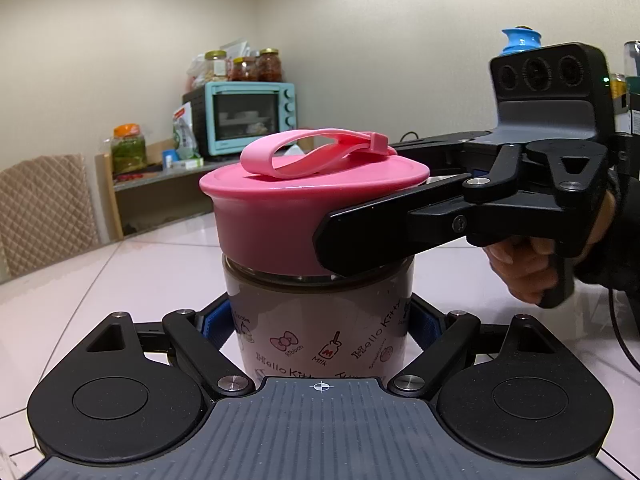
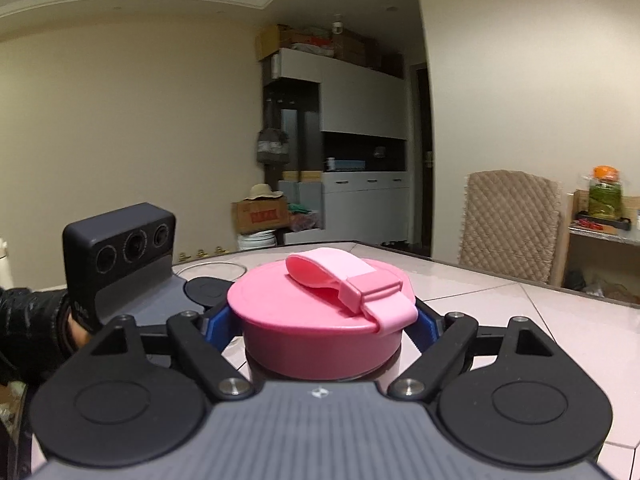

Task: Unscrew bottle cap and pour

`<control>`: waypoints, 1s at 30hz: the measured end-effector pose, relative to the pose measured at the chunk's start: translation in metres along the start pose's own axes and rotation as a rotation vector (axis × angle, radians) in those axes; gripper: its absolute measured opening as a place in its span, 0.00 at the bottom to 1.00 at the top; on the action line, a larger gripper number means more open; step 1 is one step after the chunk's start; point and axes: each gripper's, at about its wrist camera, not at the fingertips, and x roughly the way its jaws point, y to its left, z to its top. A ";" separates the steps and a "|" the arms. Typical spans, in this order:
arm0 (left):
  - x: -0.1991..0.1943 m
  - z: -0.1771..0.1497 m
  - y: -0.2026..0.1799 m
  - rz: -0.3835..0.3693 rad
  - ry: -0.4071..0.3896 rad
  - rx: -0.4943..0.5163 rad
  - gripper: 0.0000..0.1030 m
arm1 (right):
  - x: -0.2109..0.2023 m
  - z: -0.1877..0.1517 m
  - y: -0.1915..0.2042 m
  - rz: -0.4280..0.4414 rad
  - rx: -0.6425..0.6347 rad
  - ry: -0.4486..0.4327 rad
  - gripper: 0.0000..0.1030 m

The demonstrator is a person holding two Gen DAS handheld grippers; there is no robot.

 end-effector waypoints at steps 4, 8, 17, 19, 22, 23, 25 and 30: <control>0.000 0.000 0.000 0.000 0.000 0.000 0.87 | -0.005 0.003 0.027 -0.135 -0.008 -0.010 0.97; 0.000 0.000 0.000 0.000 0.000 0.000 0.87 | -0.002 0.005 0.045 -0.252 0.022 0.003 0.97; 0.000 0.000 0.000 0.000 0.000 0.000 0.87 | 0.013 0.002 0.065 -0.451 0.067 -0.016 0.91; 0.000 0.000 0.001 0.000 0.000 0.000 0.87 | 0.016 0.001 0.068 -0.476 0.078 -0.016 0.91; 0.000 0.000 0.000 -0.001 0.000 0.000 0.87 | 0.021 0.002 0.071 -0.508 0.092 -0.018 0.91; 0.000 0.000 0.000 -0.001 0.000 0.000 0.87 | 0.023 0.002 0.072 -0.516 0.092 -0.017 0.91; 0.000 0.000 0.001 -0.001 0.000 0.000 0.87 | 0.024 0.001 0.076 -0.538 0.092 -0.015 0.91; 0.000 0.000 0.001 -0.001 0.000 0.000 0.87 | 0.025 -0.001 0.079 -0.546 0.101 -0.008 0.90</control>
